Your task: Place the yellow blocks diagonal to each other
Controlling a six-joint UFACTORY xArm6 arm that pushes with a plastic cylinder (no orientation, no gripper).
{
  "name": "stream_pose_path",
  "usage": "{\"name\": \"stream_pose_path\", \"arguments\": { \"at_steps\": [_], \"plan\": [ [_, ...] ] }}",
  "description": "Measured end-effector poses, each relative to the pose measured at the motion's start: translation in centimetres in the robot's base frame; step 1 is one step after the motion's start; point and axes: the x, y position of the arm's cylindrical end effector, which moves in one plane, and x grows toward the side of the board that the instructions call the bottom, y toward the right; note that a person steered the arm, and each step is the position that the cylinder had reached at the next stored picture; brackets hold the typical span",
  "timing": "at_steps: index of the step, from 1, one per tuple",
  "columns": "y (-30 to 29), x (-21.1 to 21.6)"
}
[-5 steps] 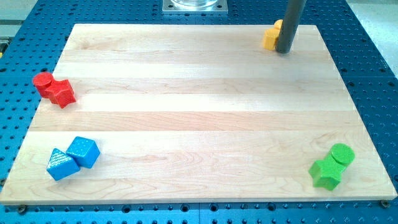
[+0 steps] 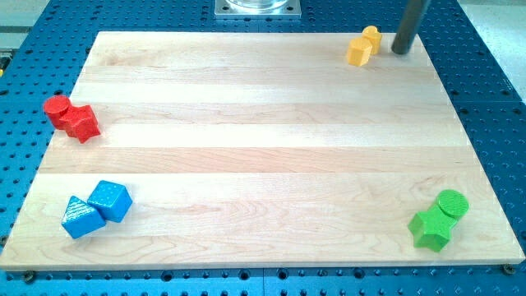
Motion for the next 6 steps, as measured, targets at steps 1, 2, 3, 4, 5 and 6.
{"name": "stream_pose_path", "arguments": {
  "at_steps": [1, 2, 3, 4, 5, 6],
  "plan": [
    [-3.6, -2.4],
    [-7.2, -2.8],
    [-10.6, -1.4],
    [-10.7, 5.9],
    [-11.0, 6.7],
    [-11.1, 6.7]
  ]
}}
